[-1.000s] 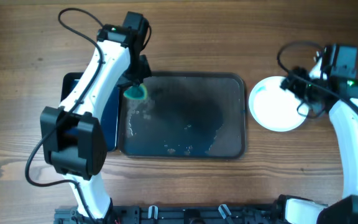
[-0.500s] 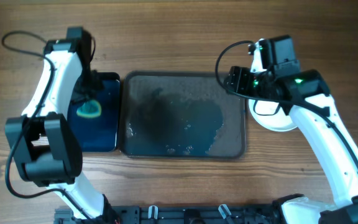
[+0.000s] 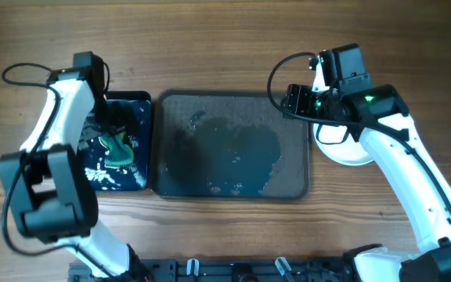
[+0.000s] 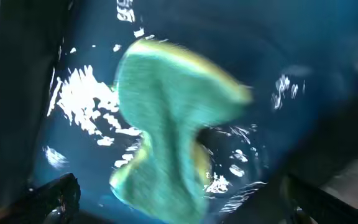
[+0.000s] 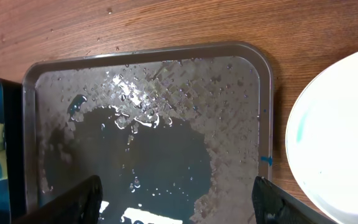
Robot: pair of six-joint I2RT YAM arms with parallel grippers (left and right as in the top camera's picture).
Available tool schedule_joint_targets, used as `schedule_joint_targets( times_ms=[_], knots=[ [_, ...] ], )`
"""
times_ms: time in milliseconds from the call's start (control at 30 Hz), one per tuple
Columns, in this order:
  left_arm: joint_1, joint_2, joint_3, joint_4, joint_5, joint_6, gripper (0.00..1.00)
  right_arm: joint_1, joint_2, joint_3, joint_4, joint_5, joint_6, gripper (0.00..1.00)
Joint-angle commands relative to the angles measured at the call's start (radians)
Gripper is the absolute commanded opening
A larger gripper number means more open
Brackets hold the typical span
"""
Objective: Clean dirty plates on tray and stack at the side
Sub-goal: 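Lower the sponge into the blue sponge tray and open the left gripper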
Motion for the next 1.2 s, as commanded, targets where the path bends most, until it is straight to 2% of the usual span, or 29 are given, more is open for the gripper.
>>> schedule_joint_targets(
  times_ms=[0, 67, 300, 367, 400, 500, 633, 667, 1033, 1167],
  knots=[
    [-0.001, -0.183, 0.06, 0.009, 0.201, 0.048, 1.0, 0.004, 0.006, 0.021, -0.011, 0.017, 0.003, 0.77],
    [-0.002, -0.241, 0.06, 0.018, 0.253, 0.048, 1.0, 0.004, -0.002, 0.046, -0.029, 0.027, 0.002, 0.77],
    [-0.004, -0.3, 0.06, 0.017, 0.253, 0.048, 1.0, 0.004, -0.098, 0.189, -0.085, 0.047, -0.05, 0.77],
    [-0.004, -0.299, 0.06, 0.017, 0.253, 0.048, 1.0, 0.004, -0.132, 0.247, -0.122, 0.047, -0.056, 0.86],
    [-0.004, -0.299, 0.06, 0.017, 0.253, 0.048, 1.0, 0.004, -0.149, 0.273, -0.143, 0.046, -0.056, 0.99],
    [-0.004, -0.299, 0.06, 0.017, 0.253, 0.048, 1.0, 0.004, -0.213, 0.303, -0.165, 0.03, -0.034, 1.0],
    [-0.004, -0.299, 0.06, 0.017, 0.253, 0.048, 1.0, 0.004, -0.269, 0.303, -0.161, 0.013, 0.151, 1.0],
    [-0.004, -0.299, 0.06, 0.017, 0.253, 0.048, 1.0, 0.004, -0.276, 0.303, -0.174, 0.027, 0.153, 1.0],
    [-0.004, -0.299, 0.06, 0.017, 0.253, 0.048, 1.0, 0.003, -0.267, 0.289, -0.196, 0.111, 0.126, 1.0],
    [-0.004, -0.299, 0.06, 0.017, 0.253, 0.048, 1.0, 0.004, -0.26, 0.282, -0.19, 0.109, -0.015, 1.0]
  ],
)
